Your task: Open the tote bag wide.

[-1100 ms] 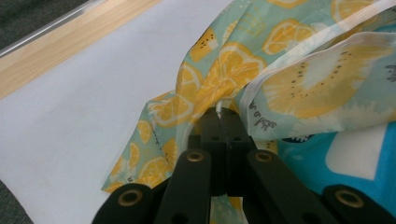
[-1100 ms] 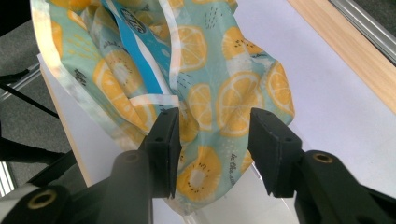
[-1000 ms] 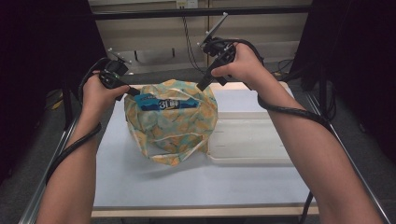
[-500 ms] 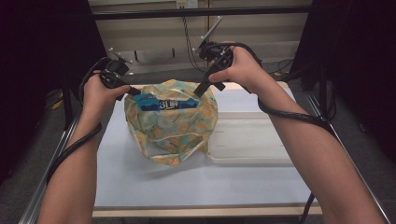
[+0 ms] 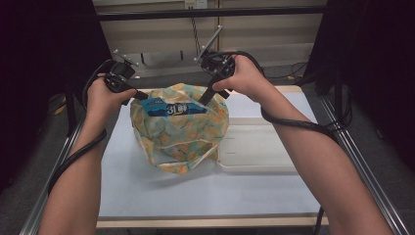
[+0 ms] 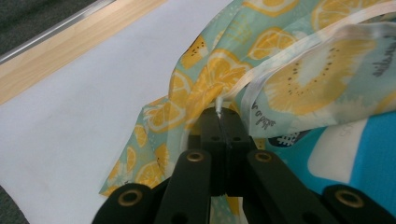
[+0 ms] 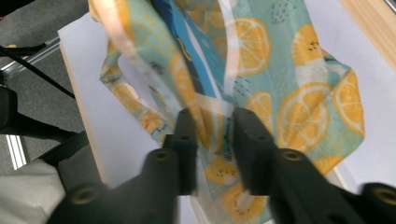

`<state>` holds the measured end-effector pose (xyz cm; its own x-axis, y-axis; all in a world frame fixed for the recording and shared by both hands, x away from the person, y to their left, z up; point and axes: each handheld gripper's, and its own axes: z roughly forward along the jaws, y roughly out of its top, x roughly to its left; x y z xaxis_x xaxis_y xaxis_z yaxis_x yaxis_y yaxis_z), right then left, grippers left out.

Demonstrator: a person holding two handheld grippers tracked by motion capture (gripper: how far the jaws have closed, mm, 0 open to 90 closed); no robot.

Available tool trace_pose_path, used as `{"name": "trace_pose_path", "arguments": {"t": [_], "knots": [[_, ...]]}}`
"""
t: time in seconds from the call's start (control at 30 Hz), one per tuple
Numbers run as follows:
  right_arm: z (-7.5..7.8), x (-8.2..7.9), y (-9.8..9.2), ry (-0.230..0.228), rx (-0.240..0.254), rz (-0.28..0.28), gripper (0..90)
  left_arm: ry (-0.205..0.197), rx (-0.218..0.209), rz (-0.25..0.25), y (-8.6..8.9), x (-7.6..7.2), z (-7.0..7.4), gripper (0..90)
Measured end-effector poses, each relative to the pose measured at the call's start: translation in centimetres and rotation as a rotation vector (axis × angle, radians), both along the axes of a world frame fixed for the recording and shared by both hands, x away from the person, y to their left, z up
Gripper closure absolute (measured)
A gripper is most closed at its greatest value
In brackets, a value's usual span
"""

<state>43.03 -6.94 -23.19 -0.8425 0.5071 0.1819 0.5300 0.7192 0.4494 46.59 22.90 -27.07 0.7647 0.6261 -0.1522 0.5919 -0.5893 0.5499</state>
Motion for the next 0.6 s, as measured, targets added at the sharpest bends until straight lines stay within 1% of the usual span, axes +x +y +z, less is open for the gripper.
{"name": "trace_pose_path", "arguments": {"t": [0.03, 0.07, 0.1, 0.13, 0.2, 0.27, 0.3, 0.4, 0.43, 0.5, 0.53, 0.6], "knots": [[0.0, 0.1, -0.1, -0.006, 0.001, -0.002, 78.0, -0.003, -0.001, -0.002, 0.0, 0.0, 0.0, 90.0], [0.0, 0.0, -0.1, -0.004, -0.001, -0.007, 81.5, -0.007, -0.01, 0.013, 0.0, -0.1, 0.0, 90.0], [0.1, 0.1, -0.2, -0.013, -0.006, -0.004, 83.5, -0.006, -0.011, 0.011, 0.1, -0.1, 0.1, 90.0], [0.2, 0.1, -0.3, -0.012, -0.007, -0.009, 85.3, -0.004, -0.008, 0.0, 0.2, -0.1, 0.1, 90.0], [0.4, 0.2, -0.5, -0.007, 0.0, -0.011, 85.9, -0.005, -0.021, 0.015, 0.3, -0.2, 0.1, 90.0], [0.6, 0.3, -0.8, -0.004, 0.014, -0.02, 88.4, -0.009, -0.015, 0.001, 0.5, -0.1, 0.2, 90.0], [0.6, 0.4, -0.9, 0.006, 0.019, -0.027, 88.9, -0.008, -0.021, 0.008, 0.5, -0.2, 0.2, 90.0], [0.7, 0.6, -1.3, 0.005, 0.037, -0.041, 89.7, -0.012, -0.035, 0.017, 0.5, -0.3, 0.2, 90.0], [0.7, 0.7, -1.3, 0.012, 0.038, -0.044, 89.7, -0.012, -0.027, 0.005, 0.6, -0.3, 0.3, 90.0], [0.9, 0.8, -1.4, 0.022, 0.058, -0.059, 89.7, -0.014, -0.04, 0.023, 0.7, -0.4, 0.3, 90.0], [0.9, 0.9, -1.5, 0.023, 0.061, -0.064, 89.7, -0.016, -0.029, 0.009, 1.0, -0.4, 0.4, 90.0], [1.0, 1.1, -1.7, 0.033, 0.082, -0.065, 89.6, -0.011, -0.041, 0.028, 1.1, -0.5, 0.4, 90.0]]}}
